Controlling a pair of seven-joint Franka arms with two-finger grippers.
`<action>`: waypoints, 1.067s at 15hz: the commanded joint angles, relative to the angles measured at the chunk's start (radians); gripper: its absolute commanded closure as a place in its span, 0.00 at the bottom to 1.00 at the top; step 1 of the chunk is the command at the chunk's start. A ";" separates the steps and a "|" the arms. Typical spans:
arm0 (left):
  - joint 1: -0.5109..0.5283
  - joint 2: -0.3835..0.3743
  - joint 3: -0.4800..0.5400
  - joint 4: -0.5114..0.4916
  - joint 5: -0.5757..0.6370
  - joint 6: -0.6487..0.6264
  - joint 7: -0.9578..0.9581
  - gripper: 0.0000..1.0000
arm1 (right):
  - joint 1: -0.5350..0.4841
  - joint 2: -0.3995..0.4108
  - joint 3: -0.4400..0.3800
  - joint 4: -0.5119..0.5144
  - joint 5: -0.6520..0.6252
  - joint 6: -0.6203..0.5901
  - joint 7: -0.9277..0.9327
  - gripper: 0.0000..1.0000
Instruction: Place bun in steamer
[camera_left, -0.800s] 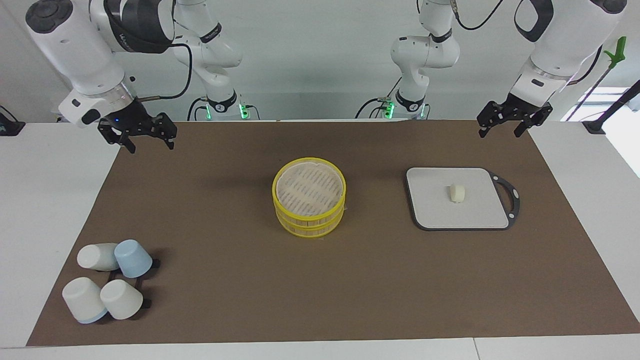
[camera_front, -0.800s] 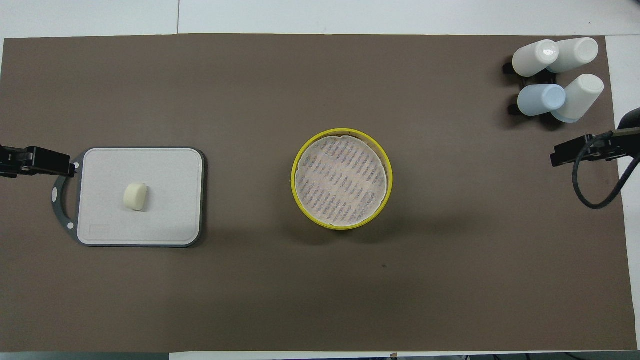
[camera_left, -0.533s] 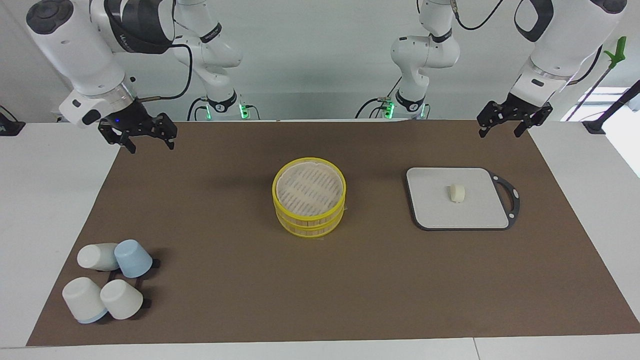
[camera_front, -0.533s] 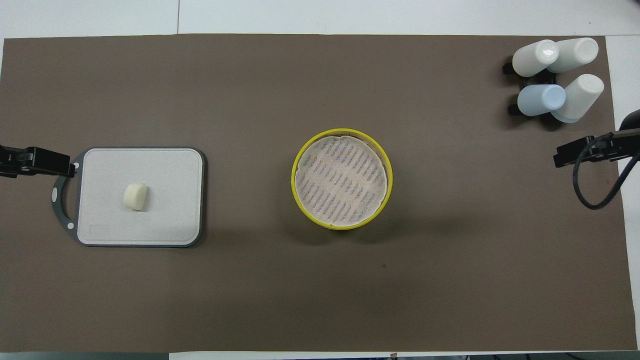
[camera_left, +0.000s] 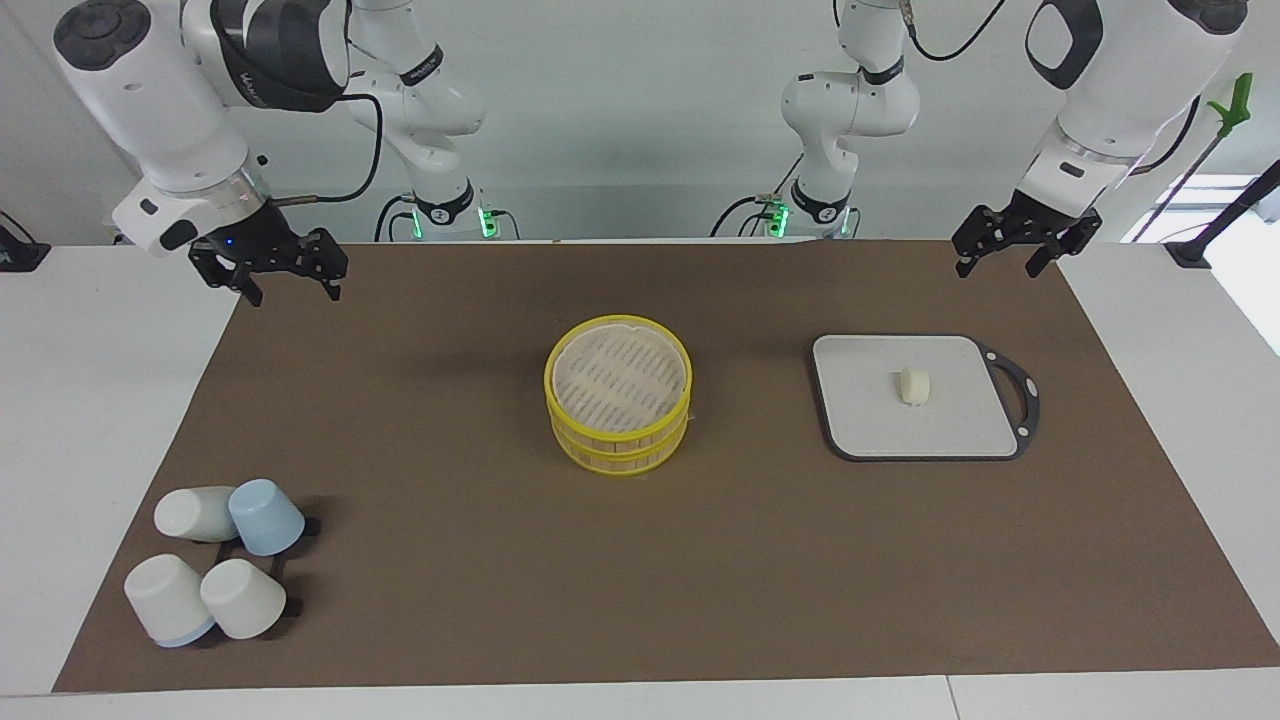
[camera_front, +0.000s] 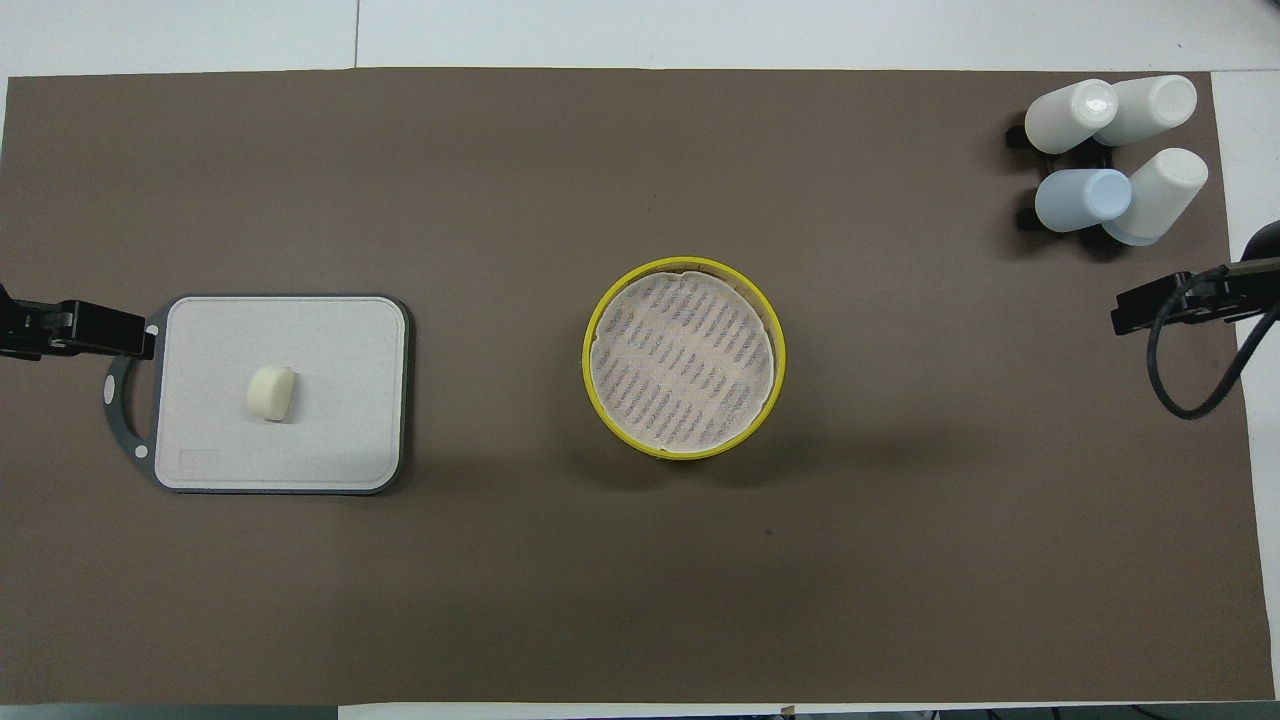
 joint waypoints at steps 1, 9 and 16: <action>0.006 -0.119 0.007 -0.296 0.003 0.208 0.037 0.00 | 0.061 -0.014 0.015 -0.034 0.008 0.076 0.105 0.00; 0.029 0.058 0.005 -0.576 0.003 0.677 0.208 0.00 | 0.509 0.236 0.013 0.078 -0.006 0.285 0.742 0.01; 0.017 0.145 0.004 -0.576 0.003 0.799 0.217 0.37 | 0.756 0.488 0.004 0.235 -0.082 0.346 1.041 0.02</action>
